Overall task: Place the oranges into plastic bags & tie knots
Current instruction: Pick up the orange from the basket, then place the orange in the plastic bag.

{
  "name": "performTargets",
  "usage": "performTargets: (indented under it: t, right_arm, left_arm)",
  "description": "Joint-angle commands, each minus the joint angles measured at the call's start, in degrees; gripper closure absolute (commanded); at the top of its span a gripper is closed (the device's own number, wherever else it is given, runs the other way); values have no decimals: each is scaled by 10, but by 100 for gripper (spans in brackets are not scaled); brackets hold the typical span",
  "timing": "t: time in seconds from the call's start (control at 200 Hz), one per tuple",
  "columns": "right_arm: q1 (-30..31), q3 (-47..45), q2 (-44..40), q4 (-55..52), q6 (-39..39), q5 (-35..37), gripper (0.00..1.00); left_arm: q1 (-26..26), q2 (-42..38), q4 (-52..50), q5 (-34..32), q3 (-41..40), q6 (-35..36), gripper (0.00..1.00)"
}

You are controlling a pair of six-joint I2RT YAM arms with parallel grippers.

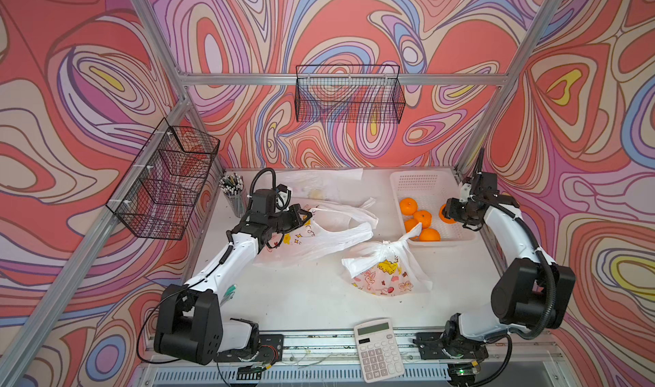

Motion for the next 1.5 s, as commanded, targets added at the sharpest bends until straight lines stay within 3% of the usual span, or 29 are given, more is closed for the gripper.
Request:
performTargets:
  t: [0.0, 0.075, 0.18, 0.381, 0.521, 0.826, 1.052, 1.207, 1.337, 1.497]
  right_arm:
    - [25, 17, -45, 39, 26, -142, 52]
    - [77, 18, -65, 74, 49, -193, 52]
    - [180, 17, -78, 133, 96, -211, 52]
    - [392, 29, -41, 236, 154, -185, 52]
    - [475, 48, 15, 246, 165, -155, 52]
    - [509, 56, 123, 252, 173, -71, 52]
    - [519, 63, 210, 292, 187, -89, 49]
    - [529, 83, 254, 330, 201, -113, 29]
    - [529, 83, 242, 331, 195, -103, 17]
    - [529, 92, 194, 307, 181, -96, 14]
  left_arm:
    - [3, -11, 1, 11, 21, 7, 100]
    - [3, -11, 4, 10, 21, 6, 100]
    - [3, -9, 7, 10, 21, 4, 100]
    - [3, -11, 7, 11, 21, 4, 100]
    - [3, -14, 7, 9, 21, 4, 100]
    - [3, -11, 10, 13, 28, 10, 100]
    - [3, -14, 10, -2, 23, 7, 100]
    - [3, -4, 30, -1, 12, -9, 100]
    - [3, 1, 40, 6, 4, -11, 100]
    - [3, 5, 53, 18, -10, -11, 100]
